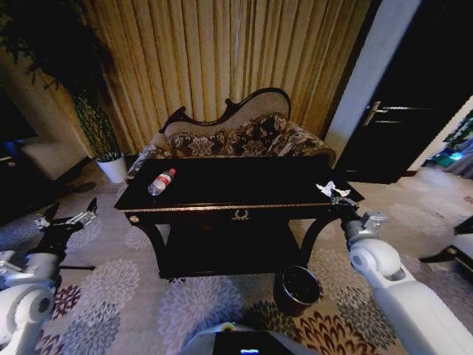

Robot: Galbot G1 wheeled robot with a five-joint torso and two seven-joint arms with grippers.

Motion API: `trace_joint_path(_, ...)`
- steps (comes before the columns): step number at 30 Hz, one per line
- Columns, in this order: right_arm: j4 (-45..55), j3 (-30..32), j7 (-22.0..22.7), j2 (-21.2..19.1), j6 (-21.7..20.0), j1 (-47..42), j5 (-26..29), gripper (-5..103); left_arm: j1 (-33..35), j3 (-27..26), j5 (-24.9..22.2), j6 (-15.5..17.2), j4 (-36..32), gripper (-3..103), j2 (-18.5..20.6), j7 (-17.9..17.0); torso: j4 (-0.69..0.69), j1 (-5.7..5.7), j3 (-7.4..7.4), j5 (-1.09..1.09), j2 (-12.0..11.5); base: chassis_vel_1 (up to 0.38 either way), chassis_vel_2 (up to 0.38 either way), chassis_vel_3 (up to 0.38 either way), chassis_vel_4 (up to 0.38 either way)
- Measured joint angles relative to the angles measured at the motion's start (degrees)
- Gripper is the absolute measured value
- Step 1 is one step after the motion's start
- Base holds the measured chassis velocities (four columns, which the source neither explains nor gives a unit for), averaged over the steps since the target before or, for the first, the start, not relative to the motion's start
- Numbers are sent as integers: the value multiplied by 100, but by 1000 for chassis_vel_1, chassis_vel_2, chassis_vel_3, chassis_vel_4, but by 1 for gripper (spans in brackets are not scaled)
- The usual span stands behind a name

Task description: Move to the front of the table and place the trash on the table into the trash bin.

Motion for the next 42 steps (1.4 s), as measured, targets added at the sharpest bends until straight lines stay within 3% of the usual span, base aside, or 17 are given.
trace_joint_path(11, -154, -286, -27, 194, 1, 25, -318, 0, -13, 108, 87, -52, 9, 100, -30, 9, 0, 0, 0, 0, 0, 131, -136, -127, 141)
trace_joint_path(22, -932, -902, -212, 672, 10, 72, -668, 0, 9, 95, 103, -53, -66, 100, -57, 14, -1, 3, 2, 2, -2, 18, -23, -14, 24)
trace_joint_path(34, -2423, -1472, -317, 1095, 162, 518, -902, 0, 99, -48, 89, -57, -116, 100, -67, 13, 0, 1, 0, -1, -1, 0, 0, 0, 0)
trace_joint_path(42, -3778, -1627, -458, 1303, 495, 821, -1042, 0, 126, -123, 83, -83, -122, 100, -55, 12, 0, 1, 0, 0, 0, 0, 0, 0, 0)
